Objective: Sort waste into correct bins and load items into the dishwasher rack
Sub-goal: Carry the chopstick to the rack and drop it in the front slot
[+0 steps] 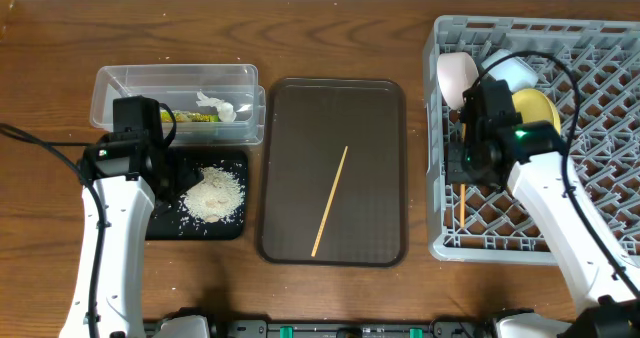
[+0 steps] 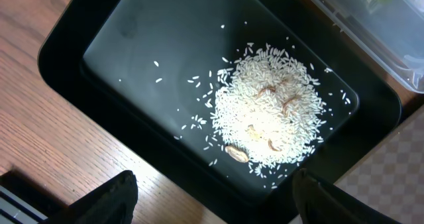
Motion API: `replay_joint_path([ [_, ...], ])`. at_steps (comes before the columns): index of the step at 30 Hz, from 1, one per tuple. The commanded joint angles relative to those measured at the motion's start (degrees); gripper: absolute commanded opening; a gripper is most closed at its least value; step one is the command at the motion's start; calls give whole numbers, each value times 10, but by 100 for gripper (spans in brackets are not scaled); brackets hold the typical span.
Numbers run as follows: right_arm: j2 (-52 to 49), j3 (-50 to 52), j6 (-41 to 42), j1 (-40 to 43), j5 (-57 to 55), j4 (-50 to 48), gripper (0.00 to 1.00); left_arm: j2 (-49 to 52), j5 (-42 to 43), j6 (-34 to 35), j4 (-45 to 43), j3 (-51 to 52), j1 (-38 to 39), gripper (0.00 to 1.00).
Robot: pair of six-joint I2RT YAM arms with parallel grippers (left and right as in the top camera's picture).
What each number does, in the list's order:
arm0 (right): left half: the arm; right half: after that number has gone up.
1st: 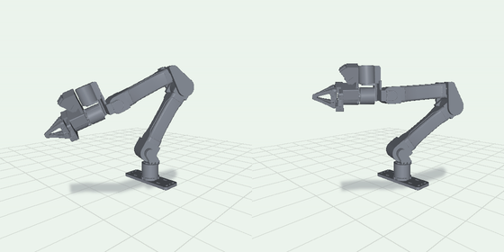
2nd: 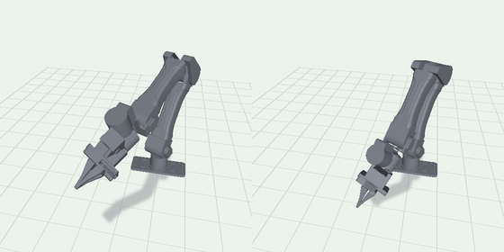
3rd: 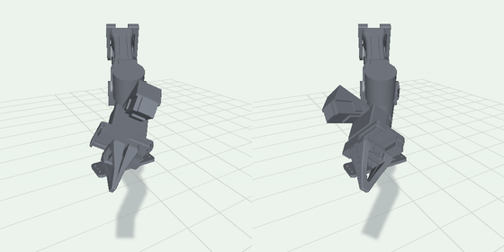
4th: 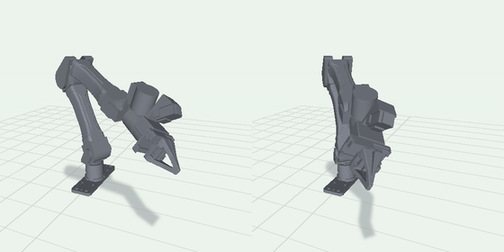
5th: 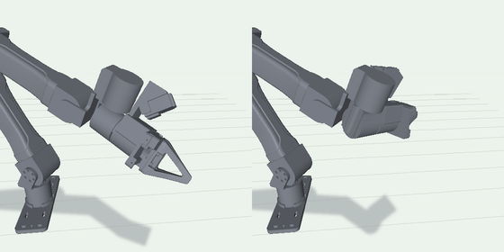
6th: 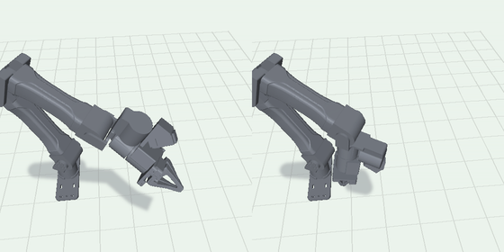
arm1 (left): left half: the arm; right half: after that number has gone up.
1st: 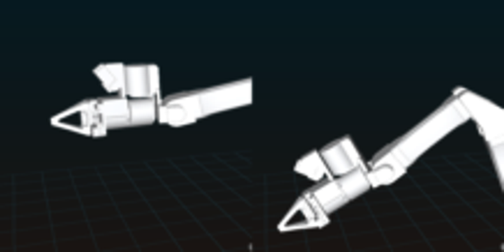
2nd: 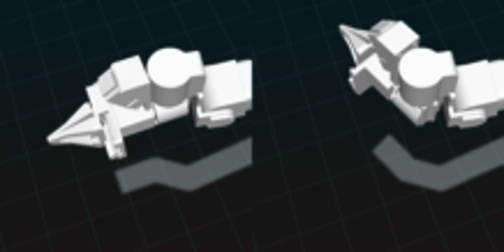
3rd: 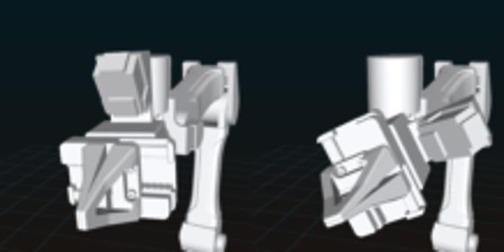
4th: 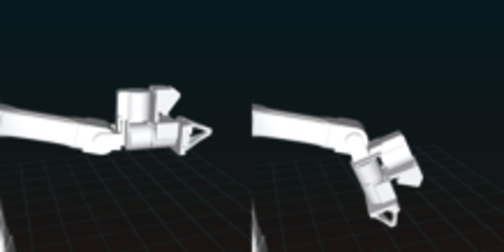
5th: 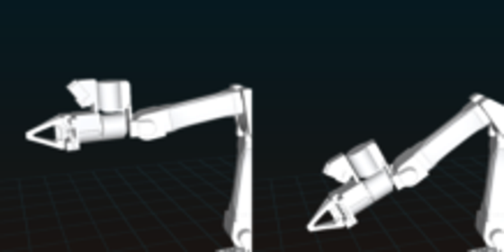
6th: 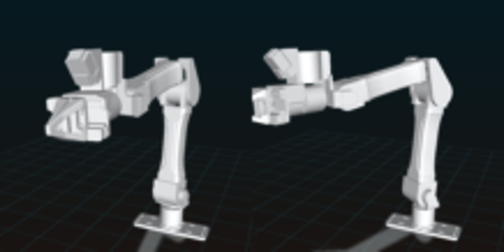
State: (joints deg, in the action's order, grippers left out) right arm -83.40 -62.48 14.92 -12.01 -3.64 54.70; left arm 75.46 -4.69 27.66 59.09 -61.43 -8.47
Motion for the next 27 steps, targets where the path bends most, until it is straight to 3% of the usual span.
replay_joint_path([
  [1,-2,38,-9,3,17,-34,1,-5,-3,5,2,-3,-2,78],
  [9,-2,94,-9,3,22,-120,6,-5,-3,5,2,-3,-2,78],
  [15,-2,90,-9,3,22,-139,31,-5,-3,5,3,-3,-2,78],
  [27,51,4,-34,-11,77,-135,41,-5,-3,5,2,-3,-2,78],
])
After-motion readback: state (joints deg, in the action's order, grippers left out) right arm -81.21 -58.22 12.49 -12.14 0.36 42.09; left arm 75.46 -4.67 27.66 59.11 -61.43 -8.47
